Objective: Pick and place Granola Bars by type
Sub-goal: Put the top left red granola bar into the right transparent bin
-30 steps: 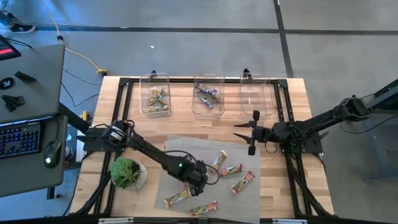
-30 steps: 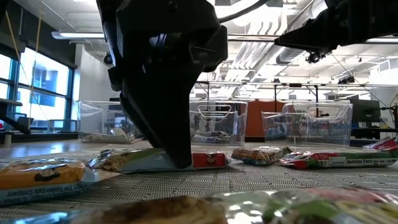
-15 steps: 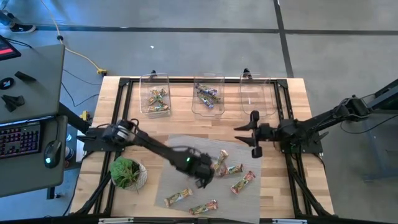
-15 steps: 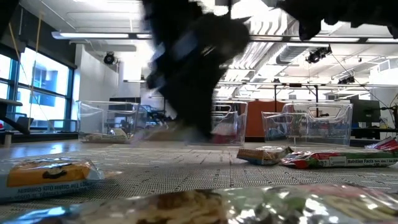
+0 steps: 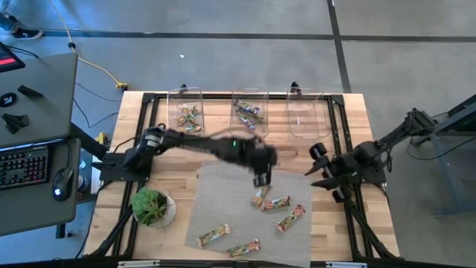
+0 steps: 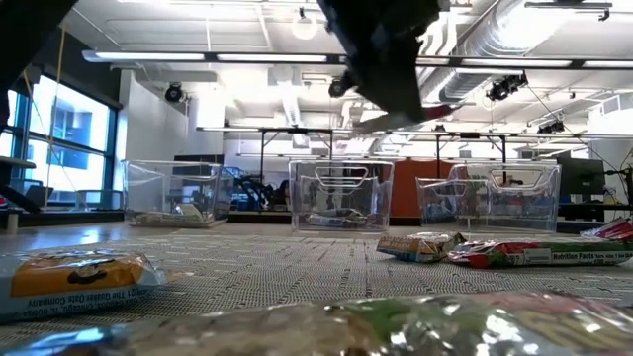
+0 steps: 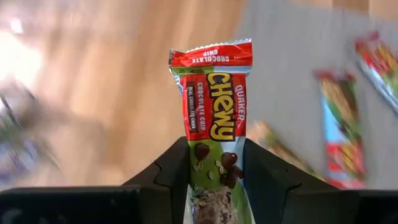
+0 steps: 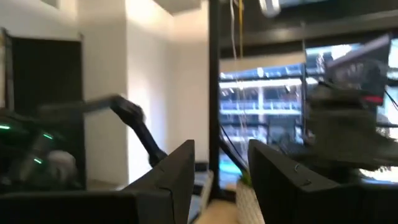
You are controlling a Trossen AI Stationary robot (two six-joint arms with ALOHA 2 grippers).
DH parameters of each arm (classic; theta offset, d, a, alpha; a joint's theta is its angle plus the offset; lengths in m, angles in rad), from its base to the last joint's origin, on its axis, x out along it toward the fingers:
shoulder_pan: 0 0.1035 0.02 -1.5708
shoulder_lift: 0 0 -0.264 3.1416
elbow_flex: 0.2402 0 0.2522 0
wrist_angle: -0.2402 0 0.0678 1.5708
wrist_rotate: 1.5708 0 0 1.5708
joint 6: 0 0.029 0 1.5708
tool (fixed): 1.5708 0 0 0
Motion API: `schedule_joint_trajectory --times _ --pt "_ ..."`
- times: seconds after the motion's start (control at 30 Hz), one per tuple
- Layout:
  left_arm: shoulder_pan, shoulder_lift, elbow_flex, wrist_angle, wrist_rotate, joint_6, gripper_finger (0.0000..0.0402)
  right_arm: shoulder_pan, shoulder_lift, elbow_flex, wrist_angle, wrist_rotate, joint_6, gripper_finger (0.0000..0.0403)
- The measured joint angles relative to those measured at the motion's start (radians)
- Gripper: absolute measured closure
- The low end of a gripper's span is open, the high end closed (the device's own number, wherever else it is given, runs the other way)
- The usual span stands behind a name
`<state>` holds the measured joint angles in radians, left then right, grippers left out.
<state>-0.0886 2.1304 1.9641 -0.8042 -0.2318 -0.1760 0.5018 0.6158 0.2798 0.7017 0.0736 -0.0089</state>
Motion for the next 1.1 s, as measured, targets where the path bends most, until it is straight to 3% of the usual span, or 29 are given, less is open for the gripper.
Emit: schedule_joint_trajectory --times 0.2,0.33,0.5,0.77,1.1 --pt "0.186 0.007 0.006 0.329 0.148 0.260 0.0282 0.073 -0.091 0.000 -0.012 0.045 -0.135 0.0269" --pt "0.291 0.024 0.005 0.557 0.231 0.363 0.0282 0.080 -0.094 0.000 -0.072 0.245 -0.154 0.0269" --pt "0.377 0.082 0.006 0.853 0.339 0.367 0.0282 0.079 -0.092 -0.001 -0.169 0.478 -0.162 0.0269" --pt "0.405 0.222 0.005 1.147 0.402 0.203 0.0282 0.079 -0.092 -0.001 -0.028 0.464 -0.373 0.0269" --pt "0.404 0.326 0.005 1.179 0.307 0.189 0.0282 0.079 -0.092 -0.001 -0.049 0.470 -0.351 0.0269"
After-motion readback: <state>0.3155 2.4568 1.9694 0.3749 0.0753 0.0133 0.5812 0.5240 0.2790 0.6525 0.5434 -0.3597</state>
